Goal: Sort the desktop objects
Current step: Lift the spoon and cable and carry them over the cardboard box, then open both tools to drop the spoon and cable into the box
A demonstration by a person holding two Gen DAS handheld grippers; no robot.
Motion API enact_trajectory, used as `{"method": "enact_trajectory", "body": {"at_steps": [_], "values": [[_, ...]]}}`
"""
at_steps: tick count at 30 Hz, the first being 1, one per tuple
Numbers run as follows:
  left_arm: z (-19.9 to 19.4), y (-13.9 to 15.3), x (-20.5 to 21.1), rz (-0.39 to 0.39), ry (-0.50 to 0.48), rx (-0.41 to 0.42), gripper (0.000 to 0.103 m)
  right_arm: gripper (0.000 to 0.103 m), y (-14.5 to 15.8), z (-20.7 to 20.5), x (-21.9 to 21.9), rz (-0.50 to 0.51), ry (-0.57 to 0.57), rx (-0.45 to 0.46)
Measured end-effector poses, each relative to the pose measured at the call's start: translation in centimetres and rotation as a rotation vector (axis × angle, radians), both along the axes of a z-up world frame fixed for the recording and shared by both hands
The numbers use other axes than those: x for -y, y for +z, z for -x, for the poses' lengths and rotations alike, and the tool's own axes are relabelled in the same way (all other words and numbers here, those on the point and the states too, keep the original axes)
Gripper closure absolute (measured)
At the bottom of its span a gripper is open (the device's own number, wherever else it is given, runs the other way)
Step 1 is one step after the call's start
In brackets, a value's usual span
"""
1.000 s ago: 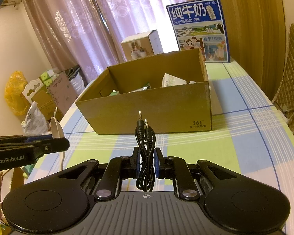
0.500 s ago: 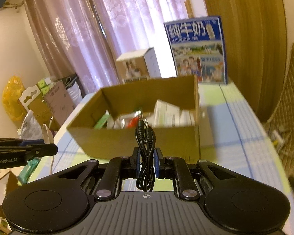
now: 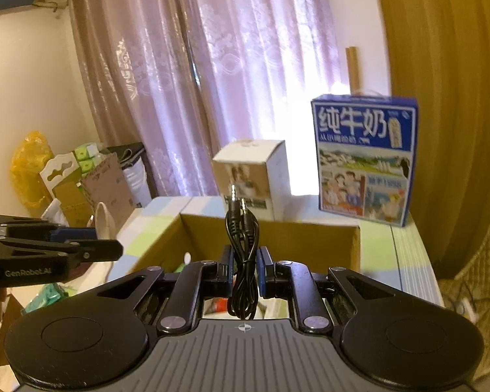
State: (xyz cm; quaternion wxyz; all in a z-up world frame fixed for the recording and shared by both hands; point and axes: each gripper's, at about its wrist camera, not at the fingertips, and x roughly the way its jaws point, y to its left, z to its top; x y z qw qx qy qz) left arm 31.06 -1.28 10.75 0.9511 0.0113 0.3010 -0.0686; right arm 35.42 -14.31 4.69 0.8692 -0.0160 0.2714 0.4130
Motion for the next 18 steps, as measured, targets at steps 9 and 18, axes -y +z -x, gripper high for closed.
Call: {"method": "enact_trajectory", "body": {"at_steps": [9, 18], "values": [[-2.5, 0.0, 0.0, 0.017, -0.004, 0.011, 0.076, 0.092, -0.5, -2.2, -1.5, 0.012, 0.002, -0.004], [-5.7, 0.9, -0.8, 0.042, 0.008, 0.041, 0.076, 0.092, -0.6, -4.8, -2.6, 0.016, -0.019, -0.002]]}}
